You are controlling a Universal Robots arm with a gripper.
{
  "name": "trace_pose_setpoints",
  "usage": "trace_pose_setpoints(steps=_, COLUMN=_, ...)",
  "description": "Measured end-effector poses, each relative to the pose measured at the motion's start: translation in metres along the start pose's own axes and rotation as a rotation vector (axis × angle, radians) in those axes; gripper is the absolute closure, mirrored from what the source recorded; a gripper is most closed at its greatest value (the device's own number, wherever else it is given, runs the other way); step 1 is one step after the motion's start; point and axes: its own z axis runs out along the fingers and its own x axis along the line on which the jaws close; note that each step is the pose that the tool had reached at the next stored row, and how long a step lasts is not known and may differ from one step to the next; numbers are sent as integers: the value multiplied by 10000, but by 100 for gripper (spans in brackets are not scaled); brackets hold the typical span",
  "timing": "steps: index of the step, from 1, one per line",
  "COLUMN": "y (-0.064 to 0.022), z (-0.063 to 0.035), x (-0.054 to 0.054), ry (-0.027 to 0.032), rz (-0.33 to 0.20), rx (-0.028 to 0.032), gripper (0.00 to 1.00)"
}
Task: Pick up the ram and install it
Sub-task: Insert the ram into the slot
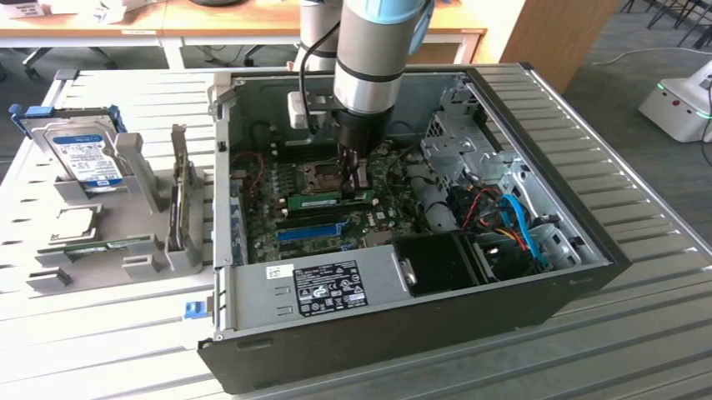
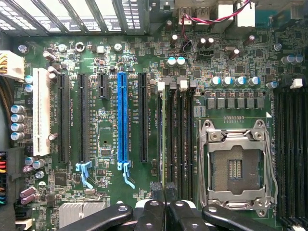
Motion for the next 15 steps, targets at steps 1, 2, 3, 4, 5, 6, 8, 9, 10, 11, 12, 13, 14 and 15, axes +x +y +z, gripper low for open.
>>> trace_pose_setpoints(steps=1, y=0, z=0, x=-1, ry=0, rz=0, rx=0, gripper=88)
trace_pose_setpoints(steps=2, y=0, z=1, x=-3, ry=-2, rz=1, rx=1, gripper=88)
trace_pose_setpoints(steps=3, y=0, z=1, x=-3, ry=-1, rz=0, rx=1, gripper=88)
trace_pose_setpoints(steps=4, y=0, z=1, x=-3, ry=0, rz=0, rx=0, gripper=88)
trace_pose_setpoints(steps=5, y=0, z=1, x=-4, ry=1, rz=0, rx=0, gripper=88)
trace_pose_setpoints(steps=6, y=0, z=0, x=-4, ry=1, rz=0, rx=0, gripper=88)
trace_pose_setpoints(steps=8, y=0, z=1, x=-4, ry=1, rz=-5, rx=0, gripper=88)
trace_pose_setpoints(steps=9, y=0, z=0, x=-4, ry=1, rz=-11, rx=-1, gripper=88)
trace_pose_setpoints(steps=10, y=0, z=1, x=-4, ry=1, rz=-18, rx=-1, gripper=88)
trace_pose_setpoints(steps=11, y=1, z=0, x=-4, ry=2, rz=-27, rx=-3, gripper=88)
trace_pose_setpoints(steps=12, y=0, z=0, x=-4, ry=2, rz=-35, rx=-5, gripper=88)
trace_pose_setpoints(steps=13, y=1, z=1, x=-4, ry=2, rz=-43, rx=-7, gripper=88)
trace_pose_setpoints(steps=14, y=1, z=0, x=-4, ry=3, rz=-53, rx=-11, gripper=88)
trace_pose_setpoints(steps=15, y=0, z=0, x=-4, ry=4, rz=-63, rx=-14, gripper=88)
